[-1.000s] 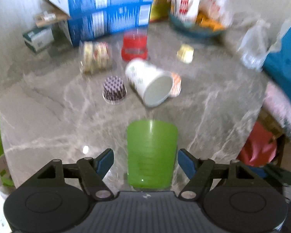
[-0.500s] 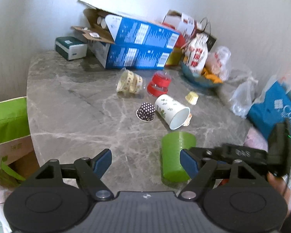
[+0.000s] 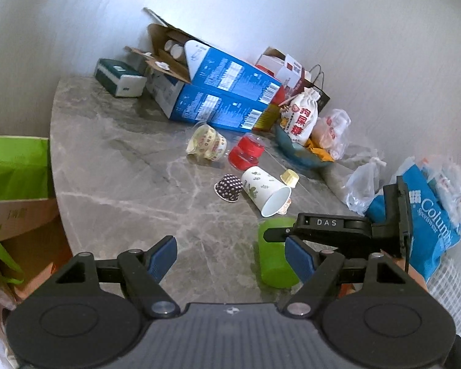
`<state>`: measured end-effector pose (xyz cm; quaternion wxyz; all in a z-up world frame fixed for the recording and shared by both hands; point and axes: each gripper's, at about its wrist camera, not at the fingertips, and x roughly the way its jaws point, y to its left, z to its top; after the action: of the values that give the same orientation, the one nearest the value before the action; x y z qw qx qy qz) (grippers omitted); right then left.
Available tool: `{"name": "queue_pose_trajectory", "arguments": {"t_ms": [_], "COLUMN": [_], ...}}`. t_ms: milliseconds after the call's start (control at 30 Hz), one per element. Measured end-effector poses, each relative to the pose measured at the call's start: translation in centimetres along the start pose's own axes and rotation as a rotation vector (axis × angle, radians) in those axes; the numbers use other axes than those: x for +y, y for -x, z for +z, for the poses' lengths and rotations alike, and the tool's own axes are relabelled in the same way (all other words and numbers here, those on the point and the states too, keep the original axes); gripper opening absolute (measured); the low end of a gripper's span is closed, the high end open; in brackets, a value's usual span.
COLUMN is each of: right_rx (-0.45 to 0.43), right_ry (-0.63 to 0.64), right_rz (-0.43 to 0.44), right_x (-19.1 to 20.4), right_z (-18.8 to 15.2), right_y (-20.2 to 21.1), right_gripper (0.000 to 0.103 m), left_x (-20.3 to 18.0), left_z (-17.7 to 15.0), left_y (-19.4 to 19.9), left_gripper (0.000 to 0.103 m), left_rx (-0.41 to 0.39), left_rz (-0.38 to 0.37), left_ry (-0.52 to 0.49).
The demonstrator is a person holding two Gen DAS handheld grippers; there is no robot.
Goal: Flip cup upright
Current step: 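Pass the green cup from the left gripper into the right gripper, then rotate the right gripper to turn the green cup upright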
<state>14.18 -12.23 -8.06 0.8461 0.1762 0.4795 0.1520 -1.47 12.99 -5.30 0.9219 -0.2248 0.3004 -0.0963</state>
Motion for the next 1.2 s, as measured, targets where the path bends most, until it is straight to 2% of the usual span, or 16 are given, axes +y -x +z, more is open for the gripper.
{"name": "queue_pose_trajectory", "arguments": {"t_ms": [100, 433, 633, 733, 833, 933, 1100, 1200], "right_rx": [0.014, 0.052, -0.061, -0.180, -0.375, -0.561, -0.740, -0.829], "right_ry": [0.011, 0.036, 0.148, 0.186, 0.282, 0.371, 0.468, 0.464], "right_rz": [-0.020, -0.015, -0.034, -0.005, 0.000, 0.012, 0.010, 0.029], "right_x": [0.2, 0.1, 0.8, 0.6, 0.8, 0.5, -0.5, -1.7], "right_z": [0.1, 1.0, 0.0, -0.6, -2.2, -4.3, -7.5, -9.1], "right_y": [-0.3, -1.0, 0.7, 1.8, 3.1, 3.3, 2.1, 1.8], "right_gripper": [0.077, 0.072, 0.072, 0.072, 0.072, 0.072, 0.071, 0.071], "left_x": [0.9, 1.2, 1.0, 0.5, -0.3, -0.6, -1.0, -1.0], "left_z": [-0.2, -1.1, -1.5, -1.8, -2.6, -3.4, -4.6, -5.4], "left_y": [0.0, -1.1, -1.3, -1.4, -1.2, -1.4, -1.3, -0.9], "left_gripper": [0.080, 0.080, 0.080, 0.080, 0.080, 0.080, 0.080, 0.080], "left_rx": [0.000, 0.022, 0.009, -0.010, -0.069, -0.097, -0.136, -0.162], "left_rz": [-0.001, -0.006, -0.003, 0.000, -0.018, -0.053, -0.064, -0.070], "left_ry": [0.029, 0.028, 0.033, 0.018, -0.014, -0.005, 0.022, 0.035]}}
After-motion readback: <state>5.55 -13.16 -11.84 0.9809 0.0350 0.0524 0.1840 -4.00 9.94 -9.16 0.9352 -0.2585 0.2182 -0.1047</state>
